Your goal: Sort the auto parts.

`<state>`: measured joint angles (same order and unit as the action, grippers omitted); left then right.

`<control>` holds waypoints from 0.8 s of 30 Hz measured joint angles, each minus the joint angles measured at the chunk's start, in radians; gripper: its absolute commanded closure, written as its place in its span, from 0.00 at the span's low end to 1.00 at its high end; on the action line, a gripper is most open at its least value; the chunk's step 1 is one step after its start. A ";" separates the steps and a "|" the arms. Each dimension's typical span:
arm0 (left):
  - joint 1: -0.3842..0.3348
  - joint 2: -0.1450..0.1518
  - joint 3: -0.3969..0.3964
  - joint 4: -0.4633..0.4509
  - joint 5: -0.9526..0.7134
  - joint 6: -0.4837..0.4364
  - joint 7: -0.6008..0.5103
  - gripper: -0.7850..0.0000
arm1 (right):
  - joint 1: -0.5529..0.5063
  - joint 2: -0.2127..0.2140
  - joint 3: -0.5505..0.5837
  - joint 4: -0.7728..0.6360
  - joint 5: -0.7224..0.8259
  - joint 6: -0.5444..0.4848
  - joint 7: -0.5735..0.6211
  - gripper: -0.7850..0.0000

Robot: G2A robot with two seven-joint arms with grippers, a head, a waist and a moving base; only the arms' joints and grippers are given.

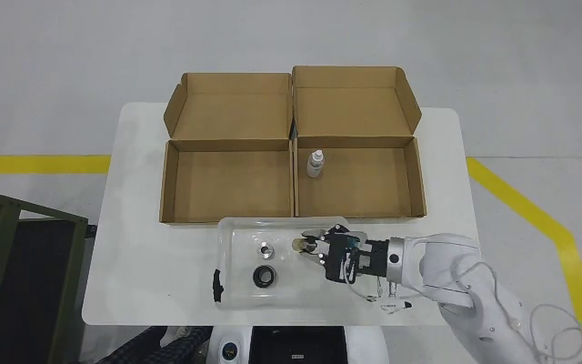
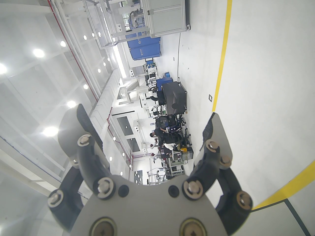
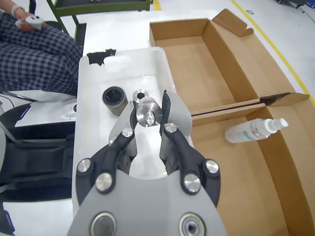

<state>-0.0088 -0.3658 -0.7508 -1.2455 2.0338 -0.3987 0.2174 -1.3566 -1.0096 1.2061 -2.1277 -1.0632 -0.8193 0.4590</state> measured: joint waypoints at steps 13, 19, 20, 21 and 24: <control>0.000 0.000 0.000 0.000 0.000 0.000 0.000 0.00 | -0.038 0.021 0.208 0.054 0.205 -0.028 -0.144 1.00; 0.000 0.000 0.000 0.000 0.000 0.000 0.000 0.00 | -0.059 0.028 0.273 0.075 0.262 -0.047 -0.162 1.00; 0.000 0.000 0.000 0.000 0.000 0.000 0.000 0.00 | -0.062 0.029 0.278 0.076 0.268 -0.050 -0.164 1.00; 0.000 0.000 0.000 0.000 0.000 0.000 0.000 0.00 | -0.065 0.030 0.282 0.077 0.273 -0.051 -0.165 1.00; 0.000 0.000 0.000 0.000 0.000 0.000 0.000 0.00 | -0.070 0.032 0.291 0.081 0.289 -0.056 -0.170 1.00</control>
<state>-0.0088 -0.3658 -0.7508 -1.2455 2.0338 -0.3987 0.2174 -1.4268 -0.9779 1.4972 -2.0471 -0.7744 -0.8756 0.2887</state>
